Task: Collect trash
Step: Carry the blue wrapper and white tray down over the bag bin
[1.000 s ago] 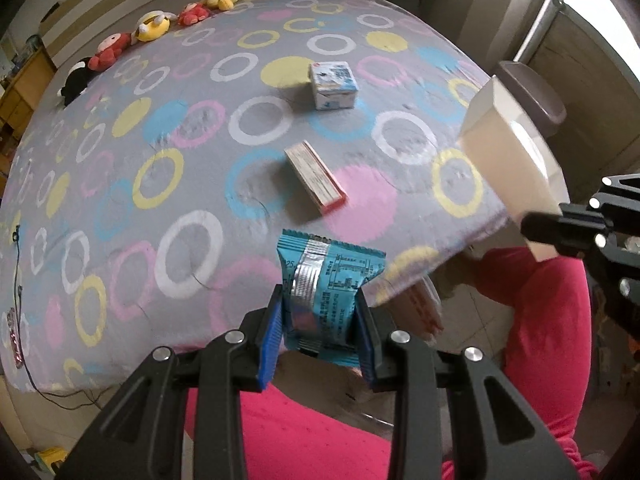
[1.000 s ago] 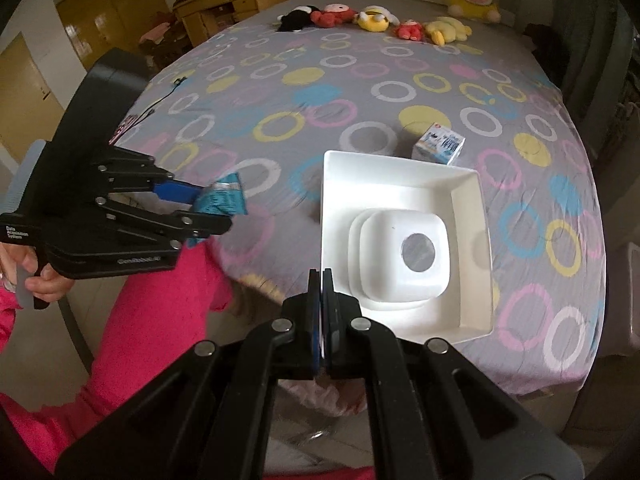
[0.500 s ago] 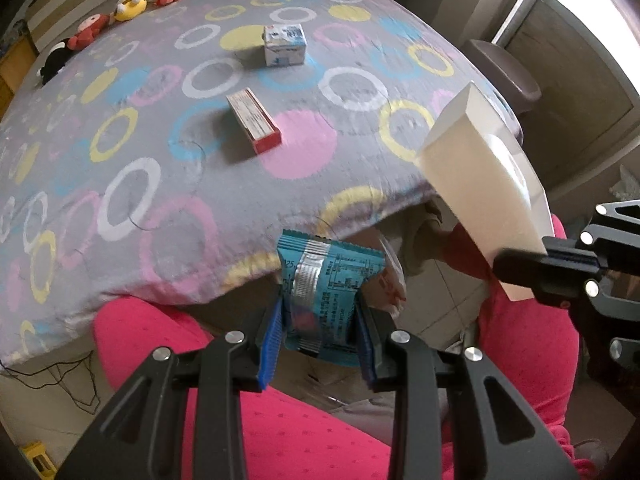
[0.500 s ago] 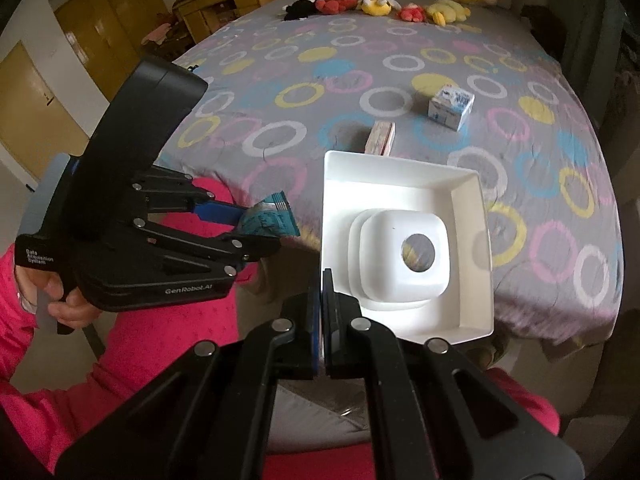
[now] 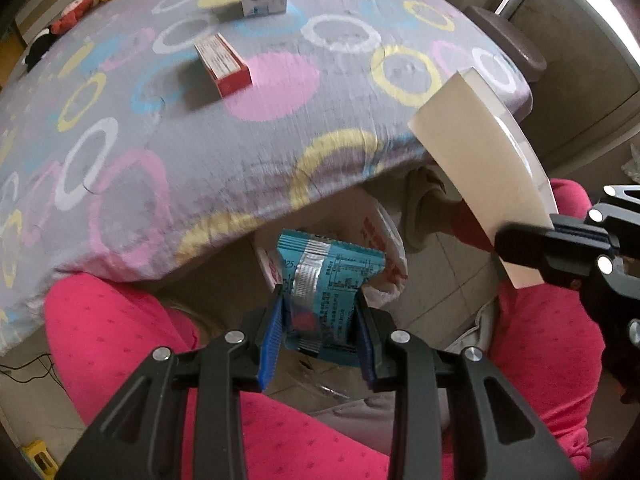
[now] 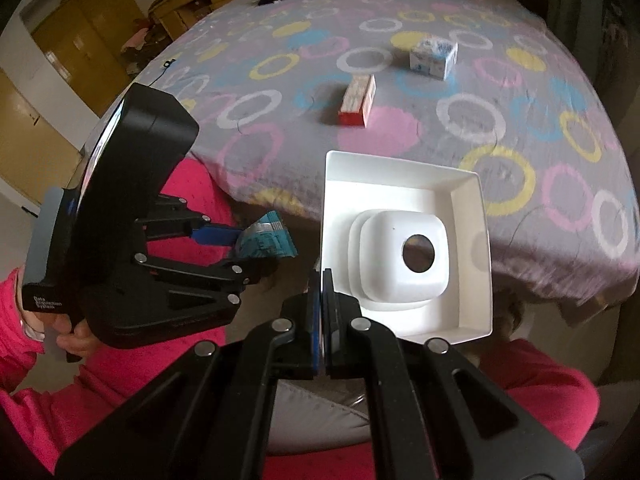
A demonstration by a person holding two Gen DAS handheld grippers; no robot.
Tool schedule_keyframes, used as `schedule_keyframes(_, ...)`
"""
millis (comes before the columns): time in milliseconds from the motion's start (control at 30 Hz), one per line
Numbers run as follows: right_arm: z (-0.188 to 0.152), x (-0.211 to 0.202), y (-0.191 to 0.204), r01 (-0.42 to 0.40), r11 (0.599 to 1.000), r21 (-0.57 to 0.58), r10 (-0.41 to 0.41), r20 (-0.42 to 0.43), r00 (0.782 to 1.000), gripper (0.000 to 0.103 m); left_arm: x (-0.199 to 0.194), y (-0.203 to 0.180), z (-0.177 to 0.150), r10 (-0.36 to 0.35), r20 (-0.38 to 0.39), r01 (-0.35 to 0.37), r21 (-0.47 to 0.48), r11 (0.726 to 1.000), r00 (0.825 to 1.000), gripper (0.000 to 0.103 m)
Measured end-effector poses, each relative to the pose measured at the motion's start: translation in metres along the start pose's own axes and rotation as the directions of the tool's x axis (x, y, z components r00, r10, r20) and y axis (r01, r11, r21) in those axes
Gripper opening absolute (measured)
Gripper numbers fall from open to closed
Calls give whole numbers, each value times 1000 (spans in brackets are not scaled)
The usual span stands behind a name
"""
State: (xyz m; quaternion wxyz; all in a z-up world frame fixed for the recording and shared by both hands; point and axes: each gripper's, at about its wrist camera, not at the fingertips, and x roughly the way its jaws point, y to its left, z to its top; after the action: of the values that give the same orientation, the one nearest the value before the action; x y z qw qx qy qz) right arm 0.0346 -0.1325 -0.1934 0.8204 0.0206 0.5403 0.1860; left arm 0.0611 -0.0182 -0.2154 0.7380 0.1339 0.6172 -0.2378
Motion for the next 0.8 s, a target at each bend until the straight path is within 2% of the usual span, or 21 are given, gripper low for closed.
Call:
schedule_keyframes(533, -25, 47, -28, -36, 988, 151, 48, -79, 996, 2, 68, -6, -4, -24, -105, 22, -24, 999, 994, 32)
schedule_keyframes(800, -32, 75, -42, -50, 973, 223, 79, -120, 990, 2, 99, -3, -5, -34, -154, 24, -71, 997, 987, 32)
